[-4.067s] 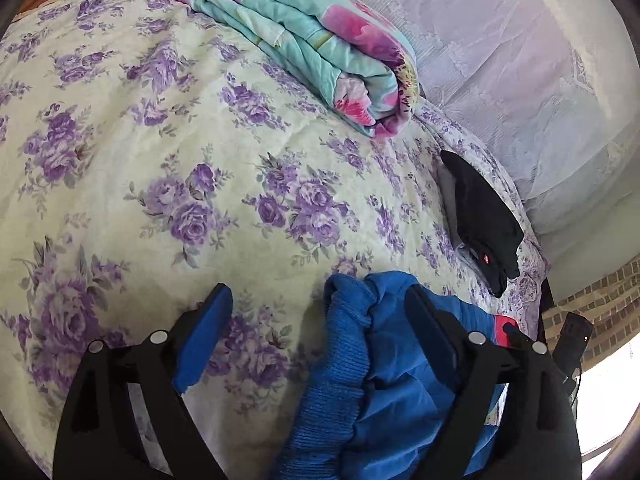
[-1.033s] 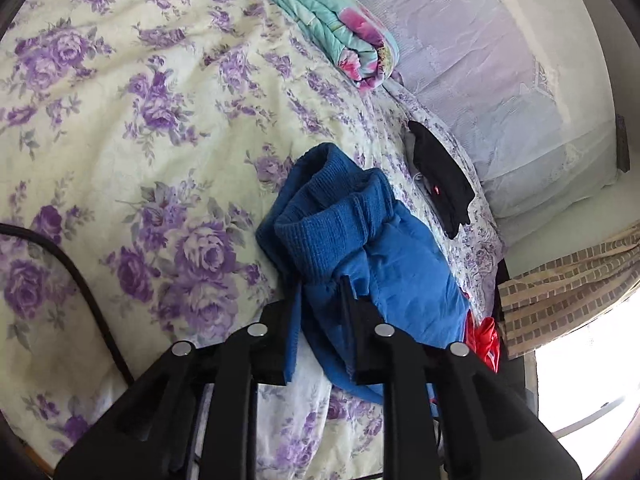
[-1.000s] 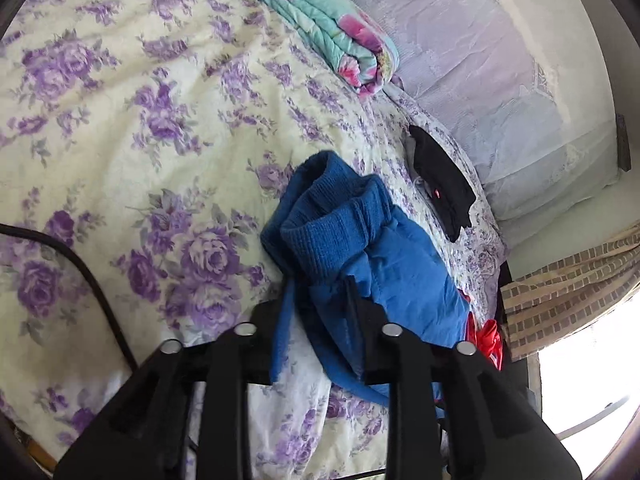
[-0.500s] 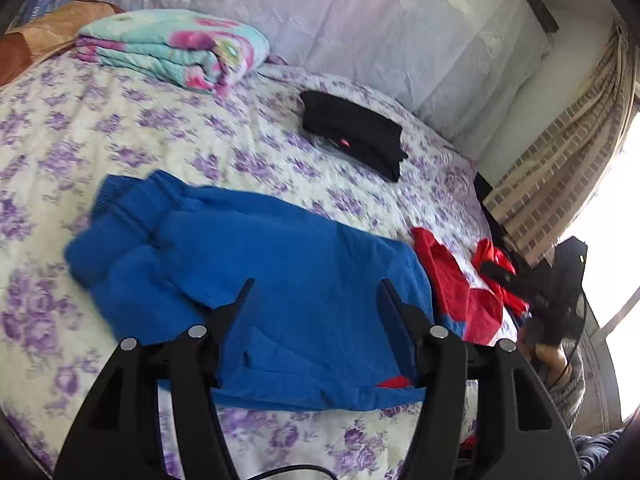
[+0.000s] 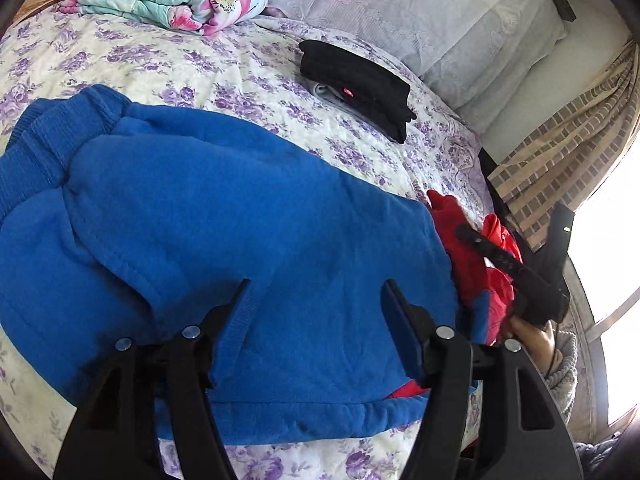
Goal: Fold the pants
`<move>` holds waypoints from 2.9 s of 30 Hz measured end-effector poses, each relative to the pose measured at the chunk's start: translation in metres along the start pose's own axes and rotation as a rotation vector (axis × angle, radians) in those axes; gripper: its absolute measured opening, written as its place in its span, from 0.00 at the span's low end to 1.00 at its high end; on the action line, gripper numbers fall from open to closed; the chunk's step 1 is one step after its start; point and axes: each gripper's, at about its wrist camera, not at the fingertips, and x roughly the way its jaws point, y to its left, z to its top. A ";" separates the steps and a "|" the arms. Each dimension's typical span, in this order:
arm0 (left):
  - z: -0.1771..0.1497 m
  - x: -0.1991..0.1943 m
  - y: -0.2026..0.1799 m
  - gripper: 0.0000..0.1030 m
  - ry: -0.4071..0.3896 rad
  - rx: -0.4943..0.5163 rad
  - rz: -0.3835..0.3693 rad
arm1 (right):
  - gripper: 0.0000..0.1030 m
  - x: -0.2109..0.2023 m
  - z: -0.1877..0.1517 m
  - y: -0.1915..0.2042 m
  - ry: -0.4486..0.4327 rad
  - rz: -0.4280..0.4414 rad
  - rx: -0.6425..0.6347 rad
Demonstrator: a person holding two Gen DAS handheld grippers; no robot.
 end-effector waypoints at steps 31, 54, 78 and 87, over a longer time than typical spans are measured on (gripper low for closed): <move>-0.058 0.062 -0.143 0.72 0.284 0.322 -0.184 | 0.06 -0.093 -0.077 -0.181 -0.152 0.231 0.503; -0.054 -0.031 -0.181 0.69 0.001 0.556 -0.143 | 0.23 -0.055 -0.063 -0.166 -0.043 0.195 0.467; -0.012 0.025 -0.042 0.73 -0.059 0.195 0.396 | 0.60 -0.074 -0.117 -0.217 -0.023 0.218 0.692; -0.004 0.012 -0.029 0.72 -0.133 0.136 0.451 | 0.22 -0.085 -0.078 -0.203 -0.185 0.316 0.604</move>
